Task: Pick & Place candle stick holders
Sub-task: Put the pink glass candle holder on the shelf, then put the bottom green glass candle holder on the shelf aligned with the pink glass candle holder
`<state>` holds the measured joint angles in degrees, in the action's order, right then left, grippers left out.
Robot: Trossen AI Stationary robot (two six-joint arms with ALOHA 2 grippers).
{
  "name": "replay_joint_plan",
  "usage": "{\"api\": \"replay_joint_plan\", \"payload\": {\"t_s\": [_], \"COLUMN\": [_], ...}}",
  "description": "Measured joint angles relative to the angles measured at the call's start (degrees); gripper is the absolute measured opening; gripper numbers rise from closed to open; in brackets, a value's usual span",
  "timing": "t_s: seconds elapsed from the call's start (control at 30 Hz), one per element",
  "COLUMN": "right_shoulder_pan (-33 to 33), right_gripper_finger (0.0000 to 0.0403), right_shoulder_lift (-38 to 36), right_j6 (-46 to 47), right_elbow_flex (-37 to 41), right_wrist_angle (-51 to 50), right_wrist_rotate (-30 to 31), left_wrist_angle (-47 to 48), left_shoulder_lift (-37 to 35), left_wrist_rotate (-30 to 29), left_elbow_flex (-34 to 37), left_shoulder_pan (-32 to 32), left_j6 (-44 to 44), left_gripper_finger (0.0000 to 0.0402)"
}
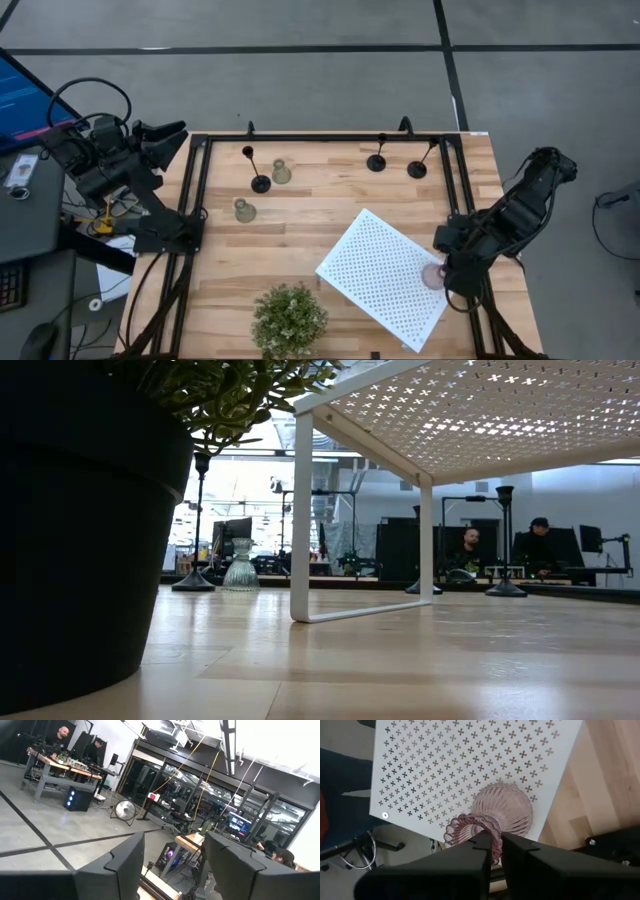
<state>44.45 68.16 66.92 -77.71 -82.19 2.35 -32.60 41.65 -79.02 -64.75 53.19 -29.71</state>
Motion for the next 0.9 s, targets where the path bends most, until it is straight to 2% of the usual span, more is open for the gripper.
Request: {"api": "replay_joint_plan", "payload": {"t_s": [0.37, 0.63, 0.77, 0.9], "right_shoulder_pan": [0.0, 0.0, 0.0, 0.0], "right_gripper_finger": [0.0045, 0.0147, 0.0197, 0.0224], "right_shoulder_lift": [0.1, 0.1, 0.1, 0.1], "right_j6": [0.9, 2.2, 3.2, 3.7], "right_elbow_flex": [0.1, 0.1, 0.1, -1.1], "right_wrist_angle": [0.1, 0.2, 0.3, 0.4], "right_wrist_rotate": [-1.1, -1.0, -0.9, -0.9], "left_wrist_angle": [0.0, 0.0, 0.2, 0.2], "left_shoulder_lift": [0.0, 0.0, 0.3, 1.1], "left_wrist_rotate": [0.0, 0.0, -0.1, -2.6], "left_elbow_flex": [0.0, 0.0, 0.0, 0.0], "left_shoulder_pan": [0.0, 0.0, 0.0, 0.0], "left_j6": [0.0, 0.0, 0.0, 0.0], "left_gripper_finger": [0.0208, 0.0212, 0.0231, 0.0255]}}
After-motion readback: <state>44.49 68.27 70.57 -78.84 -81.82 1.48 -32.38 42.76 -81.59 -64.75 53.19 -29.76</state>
